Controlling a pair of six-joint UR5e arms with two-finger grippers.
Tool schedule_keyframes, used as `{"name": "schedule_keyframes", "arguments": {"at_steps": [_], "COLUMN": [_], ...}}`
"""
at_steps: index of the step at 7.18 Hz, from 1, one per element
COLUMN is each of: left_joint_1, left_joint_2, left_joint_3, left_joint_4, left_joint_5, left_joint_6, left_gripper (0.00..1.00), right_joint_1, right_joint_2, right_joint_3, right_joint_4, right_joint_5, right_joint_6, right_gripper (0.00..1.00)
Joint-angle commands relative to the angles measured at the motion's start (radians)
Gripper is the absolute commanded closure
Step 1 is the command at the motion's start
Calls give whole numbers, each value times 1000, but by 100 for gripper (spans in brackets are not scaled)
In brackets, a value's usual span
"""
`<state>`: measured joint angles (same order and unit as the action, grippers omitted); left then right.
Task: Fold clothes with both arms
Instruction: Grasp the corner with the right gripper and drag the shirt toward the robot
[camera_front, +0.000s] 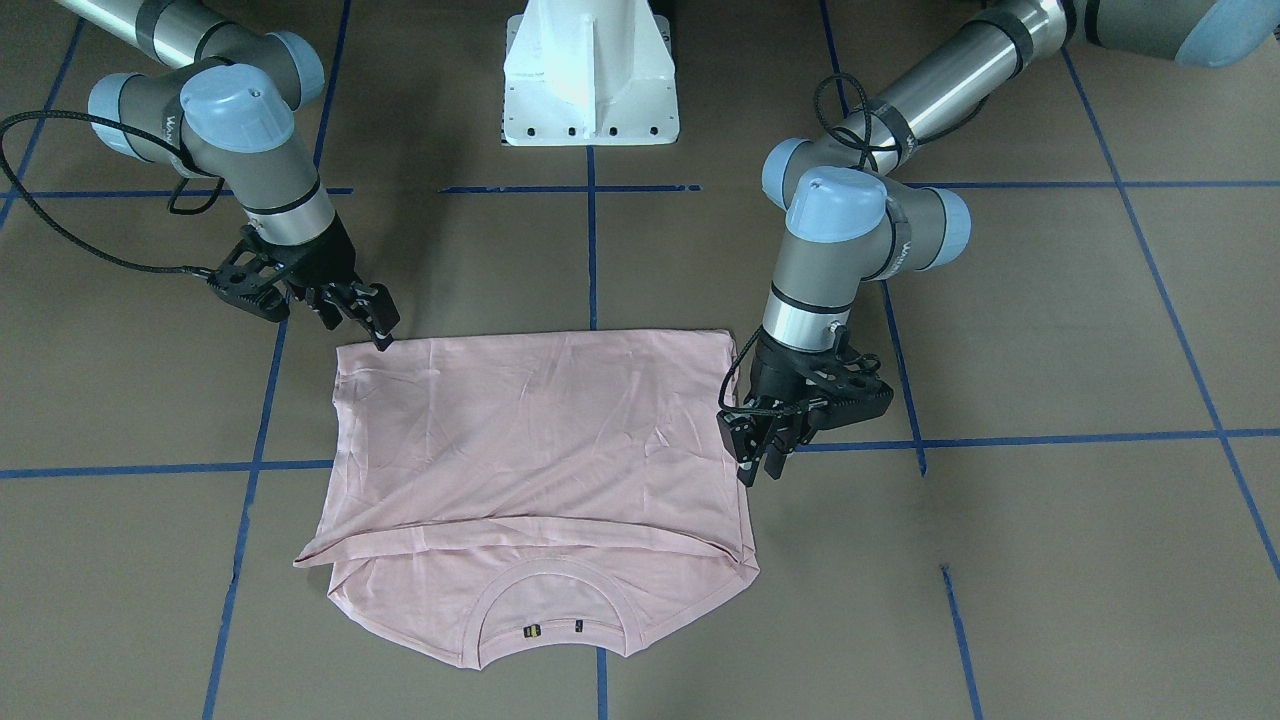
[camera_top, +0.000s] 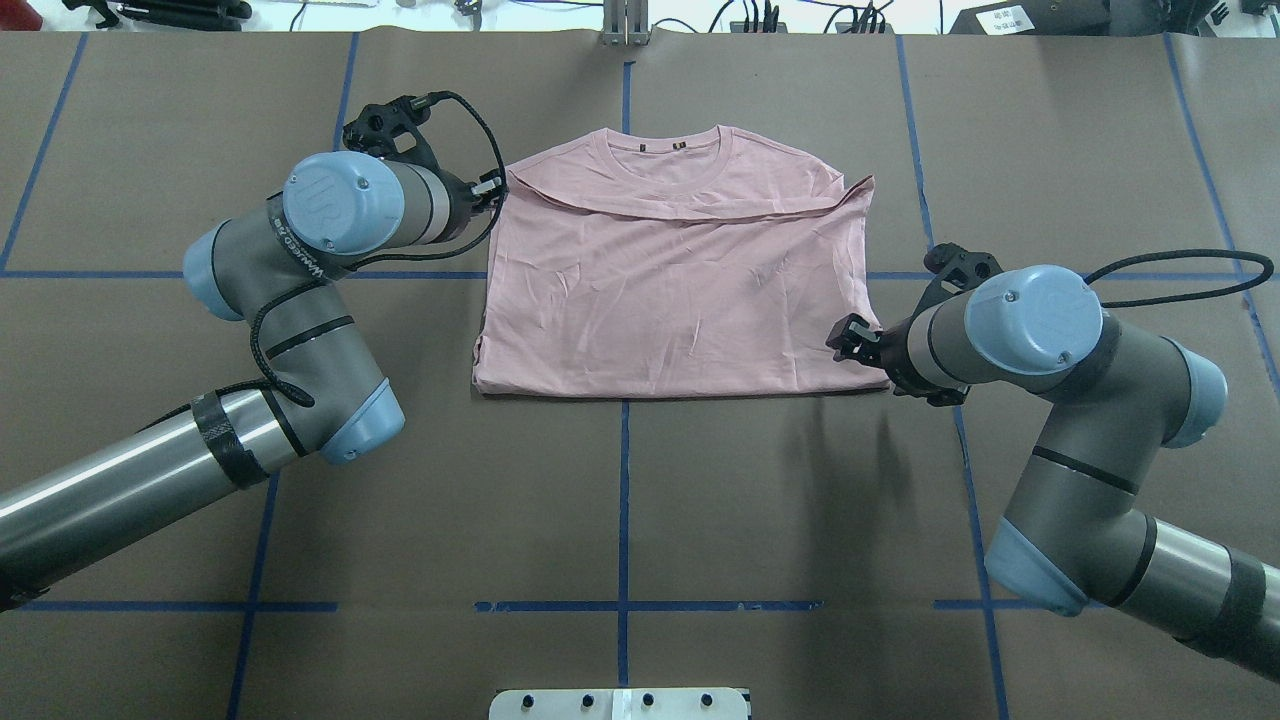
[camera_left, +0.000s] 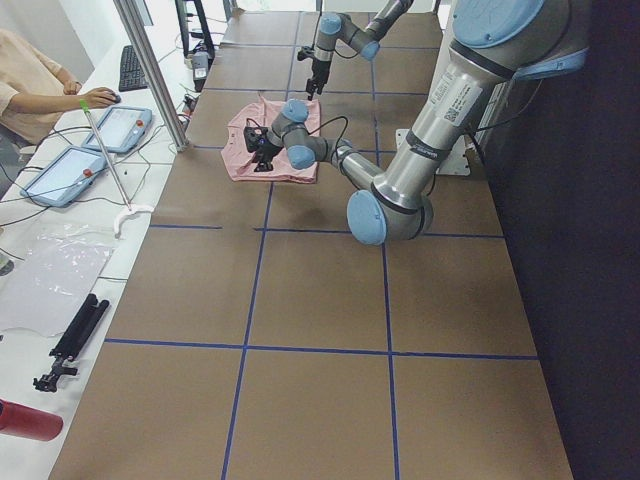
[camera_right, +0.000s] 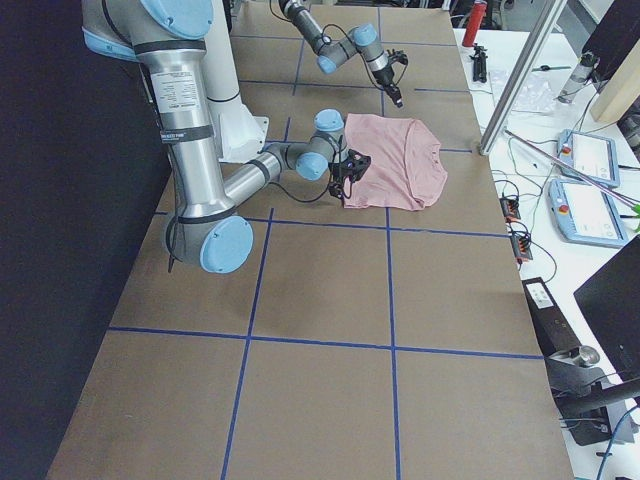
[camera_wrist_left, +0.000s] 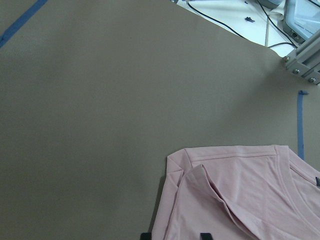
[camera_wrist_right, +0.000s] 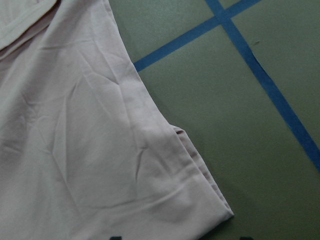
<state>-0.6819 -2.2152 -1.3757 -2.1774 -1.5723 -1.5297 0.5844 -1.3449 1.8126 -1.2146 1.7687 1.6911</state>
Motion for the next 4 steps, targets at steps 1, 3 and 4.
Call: {"name": "schedule_keyframes", "arguments": {"at_steps": [1, 3, 4], "left_joint_1": [1, 1, -1], "left_joint_2": [-1, 2, 2], "left_joint_3": [-11, -31, -31], "left_joint_4": [8, 13, 13], "left_joint_5": [-2, -17, -17], "left_joint_6": [0, -1, 0], "left_gripper": [57, 57, 57], "right_joint_1": [-15, -15, -14], "right_joint_2": [1, 4, 4], "right_joint_3": [-34, -67, -67], "right_joint_4": [1, 1, 1], "right_joint_5": [-20, -31, -37], "right_joint_6": [6, 4, 6], "right_gripper": [18, 23, 51]}}
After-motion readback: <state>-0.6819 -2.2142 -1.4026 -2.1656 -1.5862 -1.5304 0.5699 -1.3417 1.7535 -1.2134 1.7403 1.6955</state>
